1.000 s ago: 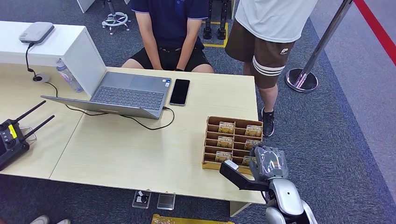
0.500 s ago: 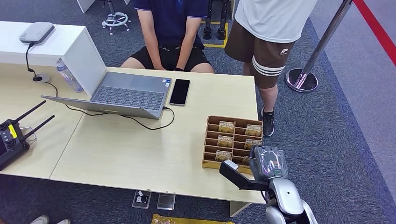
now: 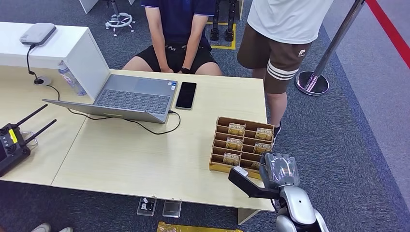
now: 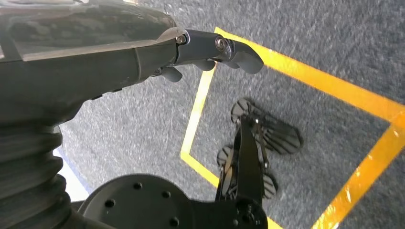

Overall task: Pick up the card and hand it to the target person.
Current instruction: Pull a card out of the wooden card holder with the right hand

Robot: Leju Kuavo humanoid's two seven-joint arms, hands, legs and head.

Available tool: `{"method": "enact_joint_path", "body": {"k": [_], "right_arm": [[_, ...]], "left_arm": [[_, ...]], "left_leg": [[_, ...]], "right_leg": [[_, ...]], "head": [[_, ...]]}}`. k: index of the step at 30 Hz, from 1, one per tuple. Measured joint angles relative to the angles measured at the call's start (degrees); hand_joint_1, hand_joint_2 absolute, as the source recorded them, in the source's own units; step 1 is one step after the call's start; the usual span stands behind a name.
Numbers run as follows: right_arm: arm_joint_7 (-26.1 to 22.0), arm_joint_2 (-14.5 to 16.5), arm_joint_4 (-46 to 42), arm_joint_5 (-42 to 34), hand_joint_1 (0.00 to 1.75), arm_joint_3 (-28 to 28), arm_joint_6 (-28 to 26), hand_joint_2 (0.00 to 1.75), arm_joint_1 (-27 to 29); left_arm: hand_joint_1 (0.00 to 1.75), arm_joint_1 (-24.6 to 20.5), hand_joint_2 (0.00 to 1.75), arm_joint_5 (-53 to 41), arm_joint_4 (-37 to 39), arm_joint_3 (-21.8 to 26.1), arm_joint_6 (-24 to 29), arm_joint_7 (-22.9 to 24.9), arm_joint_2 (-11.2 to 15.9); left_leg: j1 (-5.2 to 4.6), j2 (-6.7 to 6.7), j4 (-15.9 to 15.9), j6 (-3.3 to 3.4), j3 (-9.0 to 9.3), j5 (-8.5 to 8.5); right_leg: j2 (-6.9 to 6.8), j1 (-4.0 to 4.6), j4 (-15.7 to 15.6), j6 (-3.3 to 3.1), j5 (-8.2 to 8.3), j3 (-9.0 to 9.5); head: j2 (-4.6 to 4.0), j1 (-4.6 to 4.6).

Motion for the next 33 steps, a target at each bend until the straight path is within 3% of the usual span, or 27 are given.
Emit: {"method": "enact_joint_path", "body": {"k": [12,22,33], "right_arm": [[-0.10,0.04,-0.96,0.06,1.41,-0.34,0.11,1.75,0.53],[-1.22,-0.23,-5.91,-1.45,1.41,-4.03,-0.35,1.75,0.70],[-3.41,-1.36,-11.59,-3.26,1.41,-8.03,-1.88,1.75,-3.43]], "left_arm": [[0.00,0.00,1.75,0.61,0.00,1.06,1.48,-0.05,0.19],[0.00,-0.01,1.75,0.58,0.00,1.64,5.05,0.22,0.19],[0.00,-0.15,1.75,0.80,0.00,2.54,8.51,-0.12,0.03]], "left_leg": [[0.00,0.00,0.00,0.00,0.00,0.00],[0.00,0.00,0.00,0.00,-0.02,0.00],[0.00,0.00,0.01,0.00,-0.02,0.00]], "right_leg": [[0.00,0.00,0.00,0.00,0.00,0.00],[0.00,0.00,0.00,0.00,0.00,-0.01],[0.00,0.00,0.00,0.00,0.01,-0.01]], "head": [[0.00,0.01],[0.00,0.01],[0.00,-0.01]]}}
